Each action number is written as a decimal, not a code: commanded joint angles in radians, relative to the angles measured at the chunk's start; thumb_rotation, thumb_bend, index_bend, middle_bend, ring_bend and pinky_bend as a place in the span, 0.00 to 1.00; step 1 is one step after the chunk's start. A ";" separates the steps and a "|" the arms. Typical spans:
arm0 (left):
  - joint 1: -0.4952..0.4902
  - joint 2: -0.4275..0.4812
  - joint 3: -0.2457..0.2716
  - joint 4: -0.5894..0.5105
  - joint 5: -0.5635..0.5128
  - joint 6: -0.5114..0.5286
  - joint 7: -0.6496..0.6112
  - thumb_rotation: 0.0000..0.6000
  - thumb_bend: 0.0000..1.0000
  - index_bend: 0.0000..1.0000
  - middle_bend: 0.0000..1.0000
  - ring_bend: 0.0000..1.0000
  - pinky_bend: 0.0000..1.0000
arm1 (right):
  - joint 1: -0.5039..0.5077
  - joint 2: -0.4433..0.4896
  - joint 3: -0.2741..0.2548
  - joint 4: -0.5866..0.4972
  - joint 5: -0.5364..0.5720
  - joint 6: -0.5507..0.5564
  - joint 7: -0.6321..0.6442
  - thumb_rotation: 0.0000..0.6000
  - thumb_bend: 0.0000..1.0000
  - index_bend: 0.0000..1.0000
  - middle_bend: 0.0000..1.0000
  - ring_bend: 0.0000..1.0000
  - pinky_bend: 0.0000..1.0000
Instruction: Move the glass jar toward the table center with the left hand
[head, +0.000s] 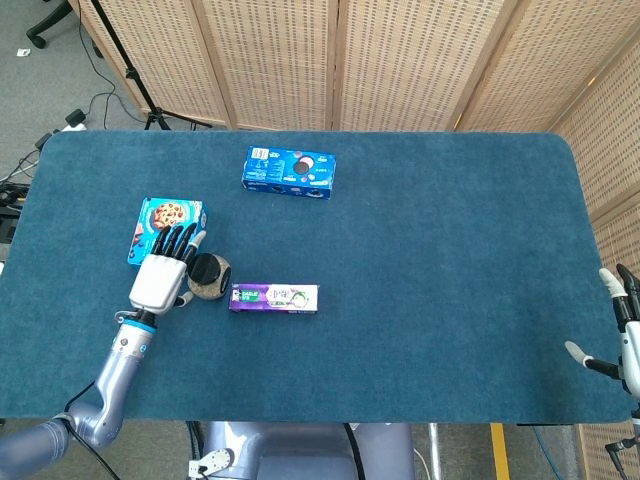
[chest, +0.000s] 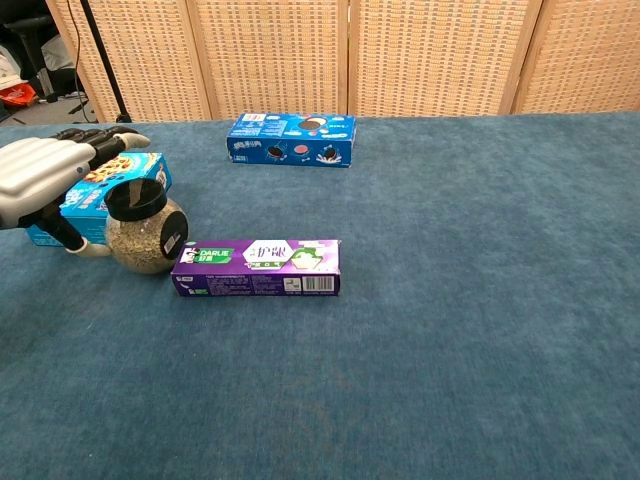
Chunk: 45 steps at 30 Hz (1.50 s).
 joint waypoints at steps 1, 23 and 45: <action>-0.010 -0.002 -0.009 0.000 -0.013 -0.004 0.023 1.00 0.00 0.00 0.00 0.00 0.00 | 0.000 0.001 0.000 0.000 0.001 -0.002 0.003 1.00 0.00 0.00 0.00 0.00 0.00; -0.103 -0.023 -0.076 0.044 -0.125 -0.082 0.125 1.00 0.00 0.00 0.00 0.00 0.00 | 0.007 -0.006 0.004 0.006 0.017 -0.017 -0.010 1.00 0.00 0.00 0.00 0.00 0.00; -0.235 -0.118 -0.114 0.176 -0.202 -0.161 0.134 1.00 0.00 0.00 0.00 0.00 0.00 | 0.017 -0.010 0.016 0.018 0.053 -0.045 -0.012 1.00 0.00 0.00 0.00 0.00 0.00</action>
